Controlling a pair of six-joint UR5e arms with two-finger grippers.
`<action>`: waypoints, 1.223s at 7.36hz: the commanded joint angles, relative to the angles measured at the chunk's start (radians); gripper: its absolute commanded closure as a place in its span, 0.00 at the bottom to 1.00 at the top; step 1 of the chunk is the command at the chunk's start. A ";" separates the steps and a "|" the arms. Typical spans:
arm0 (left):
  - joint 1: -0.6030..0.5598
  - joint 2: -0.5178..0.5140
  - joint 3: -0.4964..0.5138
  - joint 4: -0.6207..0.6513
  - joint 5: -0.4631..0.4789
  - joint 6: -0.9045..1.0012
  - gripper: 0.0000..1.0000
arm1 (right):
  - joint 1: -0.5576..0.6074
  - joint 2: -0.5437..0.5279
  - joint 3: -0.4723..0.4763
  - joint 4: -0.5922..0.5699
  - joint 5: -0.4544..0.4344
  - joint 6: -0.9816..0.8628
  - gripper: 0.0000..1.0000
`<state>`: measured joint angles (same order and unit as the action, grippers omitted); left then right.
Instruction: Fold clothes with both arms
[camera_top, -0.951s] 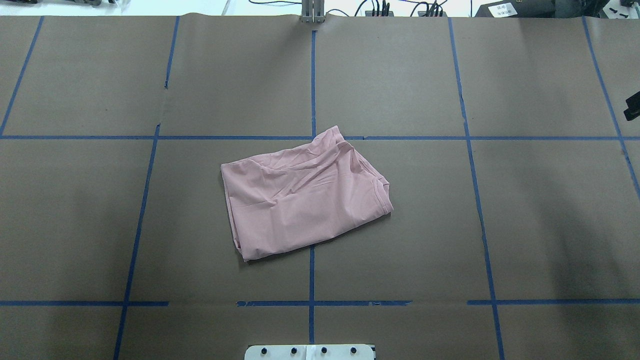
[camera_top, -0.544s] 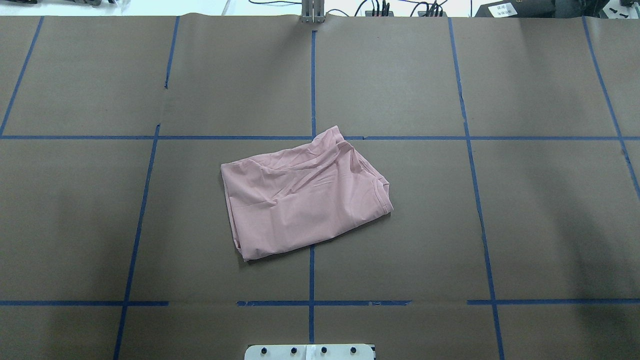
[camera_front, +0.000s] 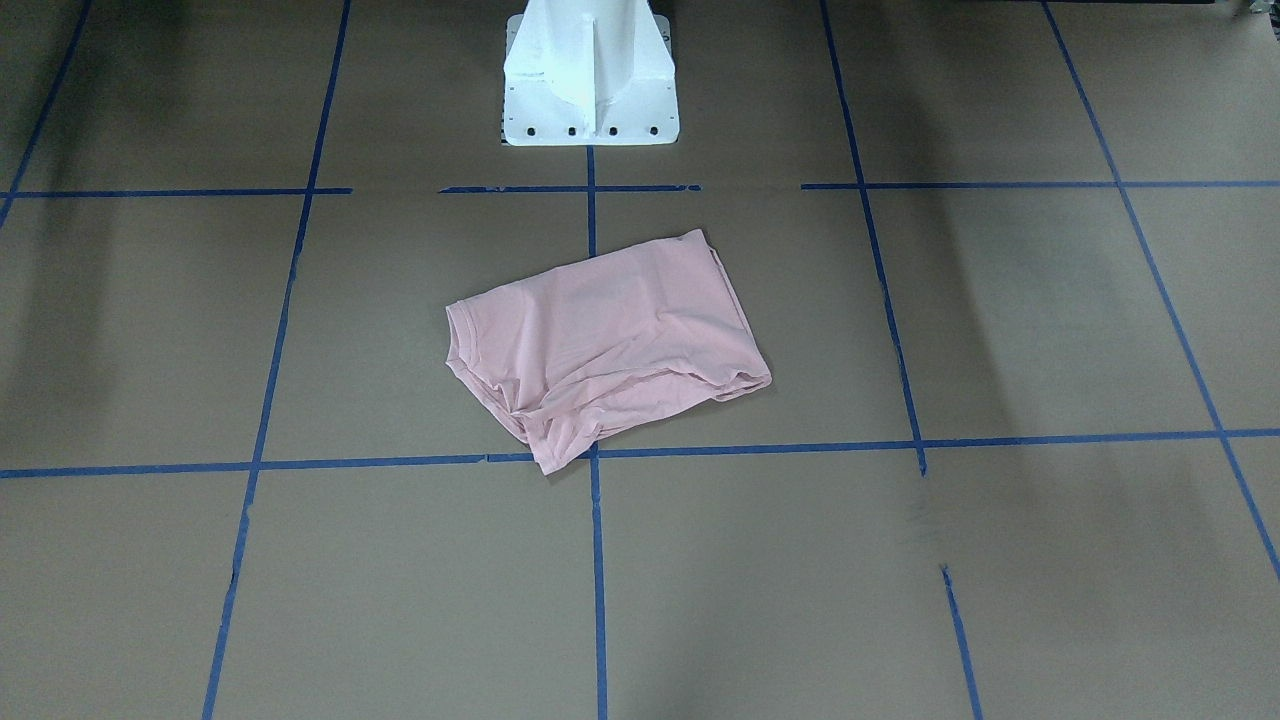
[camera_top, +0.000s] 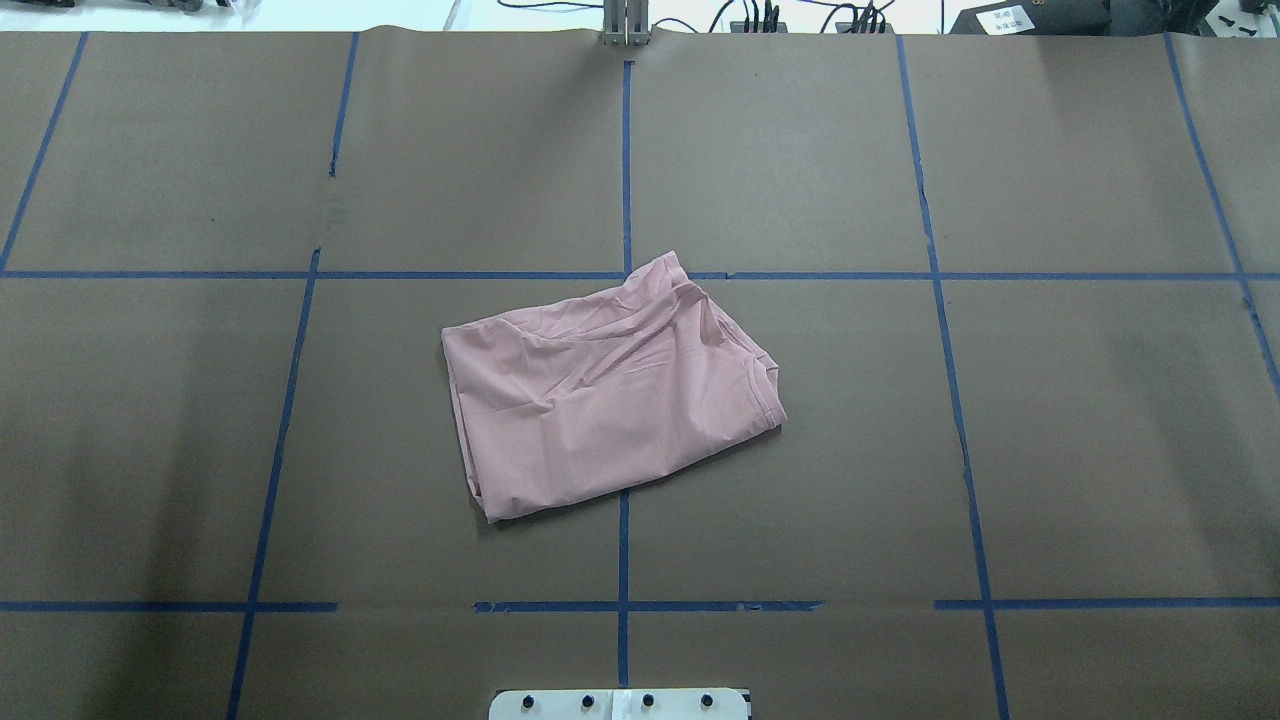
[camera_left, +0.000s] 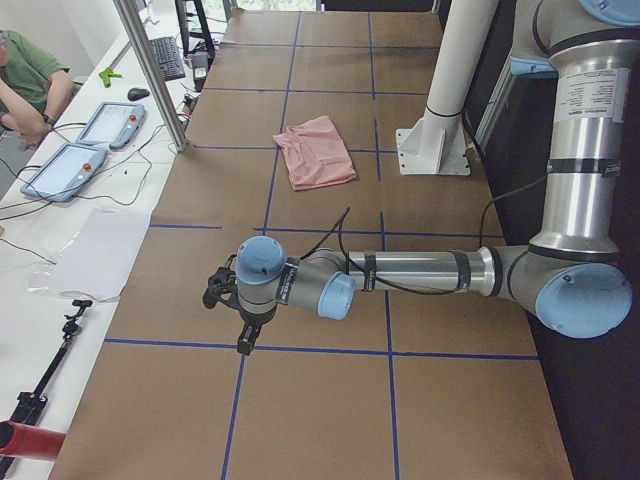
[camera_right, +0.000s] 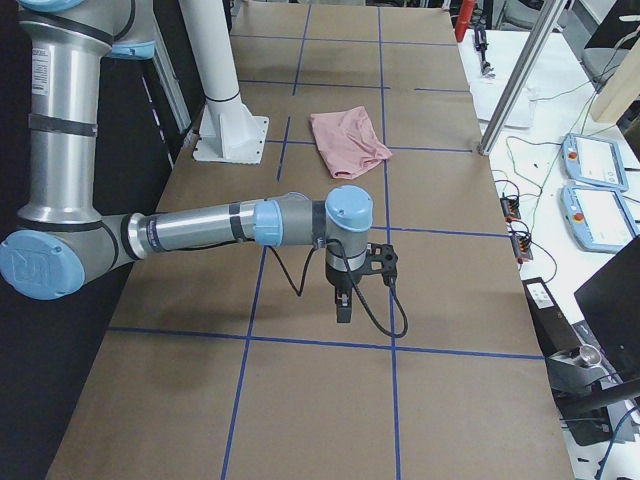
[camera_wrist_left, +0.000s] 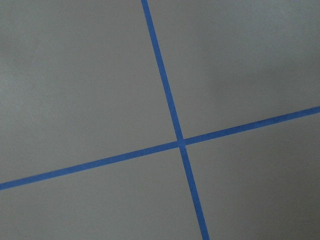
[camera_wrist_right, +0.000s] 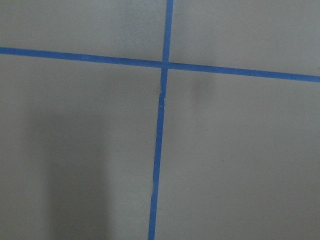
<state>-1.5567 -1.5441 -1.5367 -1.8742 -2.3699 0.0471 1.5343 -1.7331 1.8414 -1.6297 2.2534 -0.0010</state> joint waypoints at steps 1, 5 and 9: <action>0.000 0.013 -0.006 0.018 -0.038 -0.007 0.00 | 0.001 -0.013 -0.092 0.100 0.021 -0.002 0.00; 0.004 -0.053 -0.054 0.159 -0.025 0.004 0.00 | 0.001 -0.016 -0.085 0.105 0.052 -0.002 0.00; 0.000 -0.102 -0.077 0.141 -0.025 -0.003 0.00 | 0.001 -0.009 -0.082 0.105 0.054 -0.001 0.00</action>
<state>-1.5562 -1.6413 -1.6018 -1.7278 -2.3958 0.0437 1.5355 -1.7451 1.7594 -1.5248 2.3065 -0.0028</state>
